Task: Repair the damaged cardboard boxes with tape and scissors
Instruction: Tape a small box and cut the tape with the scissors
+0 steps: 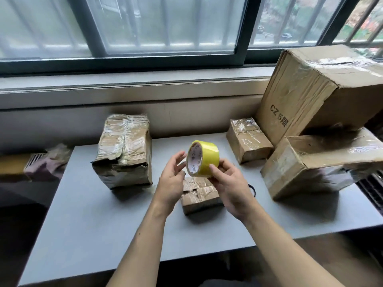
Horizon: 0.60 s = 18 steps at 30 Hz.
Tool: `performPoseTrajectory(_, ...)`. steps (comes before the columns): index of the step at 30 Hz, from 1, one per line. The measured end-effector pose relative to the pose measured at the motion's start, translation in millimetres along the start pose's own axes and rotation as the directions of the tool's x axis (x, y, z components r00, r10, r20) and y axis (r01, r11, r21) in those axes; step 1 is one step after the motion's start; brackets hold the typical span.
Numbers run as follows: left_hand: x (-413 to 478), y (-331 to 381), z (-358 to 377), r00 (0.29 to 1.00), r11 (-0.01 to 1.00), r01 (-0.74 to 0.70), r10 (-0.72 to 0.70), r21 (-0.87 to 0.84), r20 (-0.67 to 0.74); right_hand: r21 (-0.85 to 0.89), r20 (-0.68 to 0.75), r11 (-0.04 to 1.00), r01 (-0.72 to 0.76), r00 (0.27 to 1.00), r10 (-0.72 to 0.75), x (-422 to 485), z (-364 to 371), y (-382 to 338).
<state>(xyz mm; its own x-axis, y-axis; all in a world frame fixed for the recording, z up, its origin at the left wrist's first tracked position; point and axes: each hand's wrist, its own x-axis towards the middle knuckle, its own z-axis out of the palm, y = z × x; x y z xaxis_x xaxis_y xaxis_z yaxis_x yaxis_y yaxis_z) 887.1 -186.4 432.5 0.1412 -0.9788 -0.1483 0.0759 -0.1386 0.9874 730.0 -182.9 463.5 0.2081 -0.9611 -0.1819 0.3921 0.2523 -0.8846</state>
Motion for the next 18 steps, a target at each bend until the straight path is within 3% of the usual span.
performPoseTrajectory(4, -15, 11, -4, 0.996, 0.996, -0.078, 0.08, -0.042, 0.032, 0.3, 0.038, 0.94, -0.166, 0.986, 0.162, -5, 2, -8)
performPoseTrajectory(8, -20, 16, 4, 0.989, 0.993, -0.079, 0.066, -0.091, -0.133, 0.515, 0.052, 0.821, -0.245, 0.965, 0.256, 1, -4, -13)
performPoseTrajectory(18, -23, 27, 61, 0.922, 0.993, -0.08, 0.105, 0.081, -0.373, 0.682, 0.252, 0.62, -0.387, 0.921, 0.298, 17, -45, -28)
